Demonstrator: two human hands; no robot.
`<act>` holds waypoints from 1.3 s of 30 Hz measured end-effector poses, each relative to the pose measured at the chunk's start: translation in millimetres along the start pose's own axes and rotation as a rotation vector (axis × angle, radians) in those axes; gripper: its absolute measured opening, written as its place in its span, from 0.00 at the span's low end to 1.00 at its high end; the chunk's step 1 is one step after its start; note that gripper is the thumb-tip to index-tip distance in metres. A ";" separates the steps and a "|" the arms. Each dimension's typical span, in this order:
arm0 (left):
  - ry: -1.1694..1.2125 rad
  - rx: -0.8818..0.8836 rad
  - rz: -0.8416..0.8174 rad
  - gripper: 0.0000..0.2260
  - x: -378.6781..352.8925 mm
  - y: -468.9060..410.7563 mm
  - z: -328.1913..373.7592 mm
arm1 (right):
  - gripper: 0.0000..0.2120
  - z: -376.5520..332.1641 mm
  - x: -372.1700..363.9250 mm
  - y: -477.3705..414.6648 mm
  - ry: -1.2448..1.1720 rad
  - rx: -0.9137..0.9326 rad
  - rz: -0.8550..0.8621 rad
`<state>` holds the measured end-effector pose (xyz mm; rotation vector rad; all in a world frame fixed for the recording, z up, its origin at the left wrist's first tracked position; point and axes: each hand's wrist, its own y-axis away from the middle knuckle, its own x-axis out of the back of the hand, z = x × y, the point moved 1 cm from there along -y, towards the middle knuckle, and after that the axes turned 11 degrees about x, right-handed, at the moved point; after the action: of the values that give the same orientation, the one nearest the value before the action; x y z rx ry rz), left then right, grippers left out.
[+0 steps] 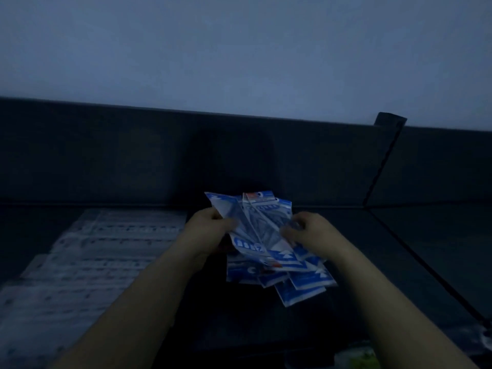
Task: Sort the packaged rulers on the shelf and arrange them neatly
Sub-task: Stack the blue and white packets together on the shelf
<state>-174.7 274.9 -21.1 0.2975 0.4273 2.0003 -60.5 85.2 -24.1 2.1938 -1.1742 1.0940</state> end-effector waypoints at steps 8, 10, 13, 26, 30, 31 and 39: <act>0.262 0.000 0.138 0.04 8.5 29.8 -16.0 | 0.28 1.7 1.1 -3.4 -0.072 0.052 0.189; 0.275 -0.037 0.142 0.06 9.1 34.8 -20.5 | 0.17 3.6 2.8 -3.2 -0.142 0.045 0.238; 0.271 -0.055 0.132 0.06 11.7 40.9 -24.0 | 0.09 0.1 11.1 1.0 -0.231 0.035 0.334; 0.309 -0.037 -0.007 0.06 36.2 50.5 -12.0 | 0.07 -63.9 -1.0 32.7 -0.894 0.063 0.221; 0.239 -0.051 -0.016 0.08 43.0 49.3 -13.9 | 0.06 -70.0 -20.3 30.1 -0.870 0.063 0.202; 0.227 -0.051 -0.015 0.08 46.0 49.2 -14.6 | 0.06 -70.6 -24.8 30.4 -0.867 0.056 0.201; 0.238 -0.016 -0.009 0.08 58.9 53.9 -18.0 | 0.02 -78.0 -53.3 40.4 -0.897 0.019 0.246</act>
<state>-251.4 302.3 -13.3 0.0469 0.5610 2.0368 -146.4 141.3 -19.8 2.6823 -1.8103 0.1269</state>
